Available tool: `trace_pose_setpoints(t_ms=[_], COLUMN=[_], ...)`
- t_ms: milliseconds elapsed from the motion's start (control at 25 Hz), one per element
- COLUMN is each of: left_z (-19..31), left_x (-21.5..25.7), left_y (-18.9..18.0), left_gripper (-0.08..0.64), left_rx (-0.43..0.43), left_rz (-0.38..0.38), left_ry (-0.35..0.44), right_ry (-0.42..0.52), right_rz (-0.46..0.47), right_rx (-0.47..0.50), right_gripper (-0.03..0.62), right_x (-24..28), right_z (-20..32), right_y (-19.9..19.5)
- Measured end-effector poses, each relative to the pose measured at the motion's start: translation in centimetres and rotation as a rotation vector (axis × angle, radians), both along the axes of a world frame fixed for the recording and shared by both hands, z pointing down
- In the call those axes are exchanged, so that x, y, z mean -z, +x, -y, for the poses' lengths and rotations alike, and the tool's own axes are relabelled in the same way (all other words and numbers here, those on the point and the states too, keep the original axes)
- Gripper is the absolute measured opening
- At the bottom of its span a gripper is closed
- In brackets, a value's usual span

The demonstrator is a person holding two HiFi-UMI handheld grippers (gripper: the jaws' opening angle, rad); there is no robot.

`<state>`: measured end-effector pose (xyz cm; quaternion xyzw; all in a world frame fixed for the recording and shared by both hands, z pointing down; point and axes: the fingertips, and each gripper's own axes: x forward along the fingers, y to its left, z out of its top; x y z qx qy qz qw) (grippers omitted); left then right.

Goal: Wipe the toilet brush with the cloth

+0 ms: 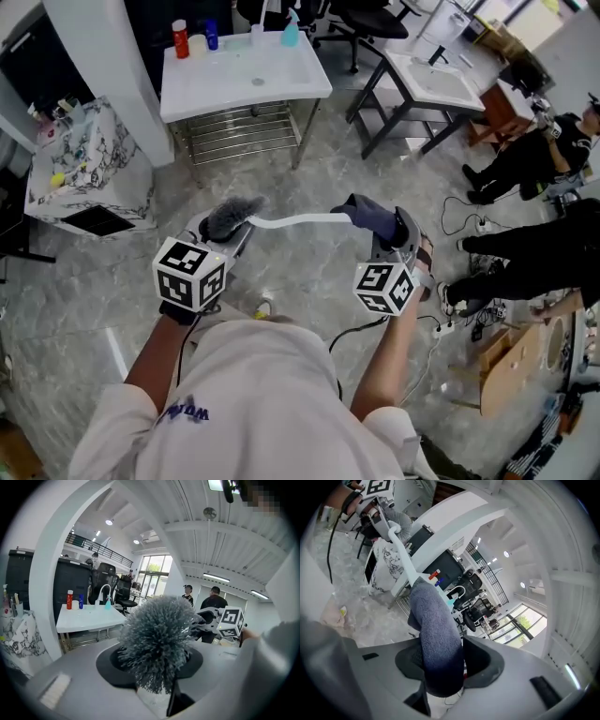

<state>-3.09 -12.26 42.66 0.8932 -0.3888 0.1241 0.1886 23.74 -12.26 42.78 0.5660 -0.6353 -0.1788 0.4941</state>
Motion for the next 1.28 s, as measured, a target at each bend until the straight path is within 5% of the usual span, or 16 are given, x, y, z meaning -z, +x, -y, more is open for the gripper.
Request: trace_pose_setpoints(t_ms=[240, 480, 800, 1280], left_z=[0.0, 0.0, 0.2, 0.4], left_x=[-0.1, -0.6, -0.7, -1.0], left_y=[-0.1, -0.6, -0.1, 1.7], left_gripper=[0.153, 0.152, 0.149, 0.147], left_rx=[-0.006, 0.023, 0.013, 0.010], left_rz=[-0.002, -0.036, 0.030, 0.029], left_ry=[-0.014, -0.053, -0.021, -0.027], right_ry=[-0.004, 0.052, 0.023, 0.006], right_rz=[0.025, -0.071, -0.138, -0.074], right_rx=[-0.018, 0.033, 0.109, 0.246], right_gripper=[0.181, 0.169, 0.132, 0.126], right_x=[0.2, 0.8, -1.0, -0.1], right_z=[-0.4, -0.6, -0.6, -1.0], right_y=[0.7, -1.0, -5.3, -12.7])
